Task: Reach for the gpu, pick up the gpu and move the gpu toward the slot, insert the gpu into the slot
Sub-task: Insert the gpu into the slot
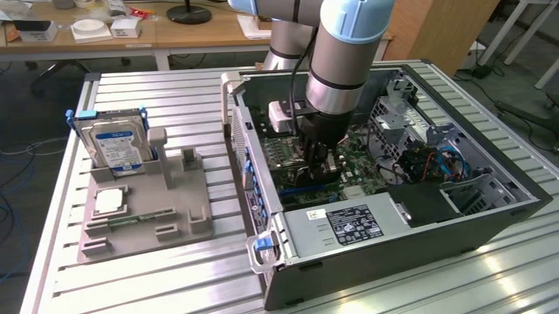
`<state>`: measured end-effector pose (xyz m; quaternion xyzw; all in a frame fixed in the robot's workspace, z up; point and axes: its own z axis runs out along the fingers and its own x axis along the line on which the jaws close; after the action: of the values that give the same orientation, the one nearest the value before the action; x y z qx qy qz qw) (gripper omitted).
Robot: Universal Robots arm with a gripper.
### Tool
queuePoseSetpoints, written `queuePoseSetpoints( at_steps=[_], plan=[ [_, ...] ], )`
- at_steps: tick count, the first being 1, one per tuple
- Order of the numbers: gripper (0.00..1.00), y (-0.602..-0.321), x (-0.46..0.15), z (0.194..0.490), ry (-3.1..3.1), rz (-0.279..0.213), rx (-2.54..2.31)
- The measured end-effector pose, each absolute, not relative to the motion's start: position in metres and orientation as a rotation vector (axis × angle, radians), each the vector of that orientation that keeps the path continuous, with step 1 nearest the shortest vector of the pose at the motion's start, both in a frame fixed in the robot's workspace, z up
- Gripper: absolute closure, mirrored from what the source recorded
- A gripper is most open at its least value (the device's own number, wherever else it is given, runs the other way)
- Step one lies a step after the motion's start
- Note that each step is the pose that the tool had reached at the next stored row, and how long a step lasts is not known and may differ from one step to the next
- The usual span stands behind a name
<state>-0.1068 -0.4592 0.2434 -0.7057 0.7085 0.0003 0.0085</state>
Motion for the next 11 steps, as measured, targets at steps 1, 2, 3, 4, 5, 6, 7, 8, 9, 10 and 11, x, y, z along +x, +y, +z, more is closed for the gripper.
queuePoseSetpoints(
  at_steps=[1,2,3,4,5,6,7,8,9,10,11],
  plan=[
    [0.73,-0.4592,-0.1068,0.2434,2.214,0.001,-2.205],
    [0.73,-0.4592,-0.1068,0.2434,2.213,0.001,-2.206],
    [0.73,-0.4592,-0.1068,0.2434,2.212,0.001,-2.207],
    [0.73,-0.4592,-0.1068,0.2434,2.209,0.001,-2.210],
    [0.73,-0.4591,-0.1068,0.2434,2.198,0.001,-2.221],
    [0.73,-0.4588,-0.1068,0.2433,2.187,0.001,-2.232],
    [0.73,-0.4589,-0.1068,0.2432,2.187,0.001,-2.232],
    [0.73,-0.4589,-0.1068,0.2421,2.187,0.001,-2.232],
    [0.73,-0.4588,-0.1068,0.2411,2.187,0.002,-2.232],
    [0.73,-0.4589,-0.1068,0.2412,2.187,0.001,-2.232],
    [0.73,-0.4589,-0.1068,0.2412,2.187,0.001,-2.232]
  ],
)
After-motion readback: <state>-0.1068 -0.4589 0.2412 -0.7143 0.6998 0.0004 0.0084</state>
